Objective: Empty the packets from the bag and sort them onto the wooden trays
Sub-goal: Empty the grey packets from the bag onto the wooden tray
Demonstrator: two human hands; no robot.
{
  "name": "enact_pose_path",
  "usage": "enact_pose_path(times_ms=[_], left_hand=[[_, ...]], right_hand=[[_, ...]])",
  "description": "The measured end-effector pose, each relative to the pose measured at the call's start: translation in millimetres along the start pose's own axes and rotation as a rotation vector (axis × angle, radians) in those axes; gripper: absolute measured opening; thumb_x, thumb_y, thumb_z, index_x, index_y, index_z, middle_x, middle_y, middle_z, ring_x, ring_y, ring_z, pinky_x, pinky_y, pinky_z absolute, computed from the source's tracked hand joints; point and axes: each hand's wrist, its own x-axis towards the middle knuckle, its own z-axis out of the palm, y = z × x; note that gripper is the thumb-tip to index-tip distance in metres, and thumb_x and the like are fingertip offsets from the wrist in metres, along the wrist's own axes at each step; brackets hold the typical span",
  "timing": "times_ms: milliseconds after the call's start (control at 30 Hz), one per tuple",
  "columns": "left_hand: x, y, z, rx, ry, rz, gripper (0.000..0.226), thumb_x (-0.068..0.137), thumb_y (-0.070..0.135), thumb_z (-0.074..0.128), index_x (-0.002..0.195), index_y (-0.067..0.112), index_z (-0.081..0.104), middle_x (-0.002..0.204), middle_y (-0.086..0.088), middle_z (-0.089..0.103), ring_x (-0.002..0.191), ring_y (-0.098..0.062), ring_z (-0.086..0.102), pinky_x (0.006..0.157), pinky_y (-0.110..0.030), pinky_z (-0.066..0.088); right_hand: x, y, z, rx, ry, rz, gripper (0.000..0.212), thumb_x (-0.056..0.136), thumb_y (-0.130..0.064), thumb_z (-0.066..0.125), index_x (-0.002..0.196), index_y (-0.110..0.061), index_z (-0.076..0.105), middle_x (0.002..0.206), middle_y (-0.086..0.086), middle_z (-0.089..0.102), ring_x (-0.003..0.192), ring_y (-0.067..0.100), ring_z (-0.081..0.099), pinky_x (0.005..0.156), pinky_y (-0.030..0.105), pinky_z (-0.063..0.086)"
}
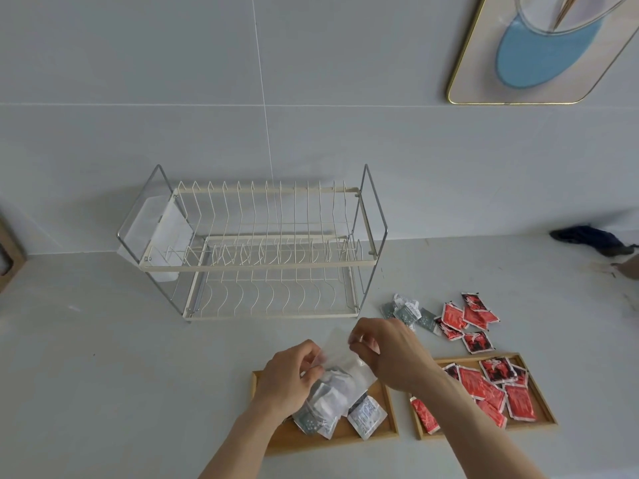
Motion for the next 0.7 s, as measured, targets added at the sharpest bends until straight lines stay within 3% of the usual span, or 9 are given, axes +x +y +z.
enact_pose_path(times_ms=[200, 333, 433, 500, 600, 700], left_hand=[[2.9, 0.2, -3.3, -0.092, 0.092, -0.006, 0.012, 0.094, 0.029, 0.065, 0.085, 0.035, 0.06, 0.086, 0.021, 0.073, 0.08, 0.008, 0.068, 0.079, -0.026, 0.06], [4.8, 3.3, -5.8, -0.042, 0.023, -0.035, 0.018, 0.096, 0.03, 0.063, 0.087, 0.037, 0.048, 0.088, 0.022, 0.063, 0.081, 0.003, 0.063, 0.076, -0.022, 0.054], [6.9, -1.3, 1.5, 0.027, -0.042, -0.082, 0.034, 0.096, 0.028, 0.062, 0.073, 0.036, 0.037, 0.074, 0.019, 0.052, 0.082, -0.013, 0.061, 0.063, -0.019, 0.042], [9.0, -4.5, 6.9, 0.046, -0.067, -0.102, 0.036, 0.096, 0.029, 0.061, 0.071, 0.034, 0.035, 0.067, 0.017, 0.049, 0.071, -0.012, 0.054, 0.058, -0.018, 0.037], [11.5, -6.7, 14.0, 0.059, -0.095, -0.11, 0.03, 0.096, 0.031, 0.059, 0.075, 0.03, 0.038, 0.067, 0.013, 0.051, 0.066, -0.012, 0.054, 0.06, -0.026, 0.041], [11.8, -6.5, 19.6, 0.056, -0.132, -0.113, 0.023, 0.099, 0.034, 0.055, 0.084, 0.021, 0.042, 0.071, 0.007, 0.055, 0.067, -0.014, 0.059, 0.061, -0.029, 0.043]], right_hand=[[1.3, 0.0, 7.9, 0.096, 0.192, -0.142, 0.002, 0.092, -0.024, 0.07, 0.091, -0.026, 0.07, 0.077, -0.017, 0.062, 0.064, 0.004, 0.057, 0.061, 0.03, 0.052], [4.8, -0.6, 10.3, 0.095, 0.21, -0.167, 0.002, 0.093, -0.03, 0.068, 0.094, -0.029, 0.07, 0.082, -0.015, 0.066, 0.067, 0.005, 0.06, 0.062, 0.032, 0.055], [5.8, 0.3, 12.2, 0.126, 0.212, -0.144, 0.004, 0.094, -0.032, 0.066, 0.094, -0.03, 0.07, 0.085, -0.016, 0.069, 0.07, 0.004, 0.063, 0.063, 0.032, 0.056], [6.3, 1.9, 13.6, 0.16, 0.205, -0.114, 0.005, 0.094, -0.032, 0.067, 0.094, -0.029, 0.07, 0.086, -0.016, 0.071, 0.071, 0.003, 0.064, 0.065, 0.03, 0.057], [5.0, 5.9, 14.3, 0.221, 0.206, -0.032, 0.009, 0.092, -0.035, 0.07, 0.096, -0.027, 0.072, 0.088, -0.015, 0.073, 0.076, -0.001, 0.064, 0.069, 0.022, 0.054], [0.9, 13.7, 16.4, 0.22, 0.117, 0.041, 0.027, 0.086, -0.042, 0.075, 0.109, -0.03, 0.071, 0.102, -0.014, 0.074, 0.088, -0.001, 0.065, 0.077, 0.021, 0.052]])
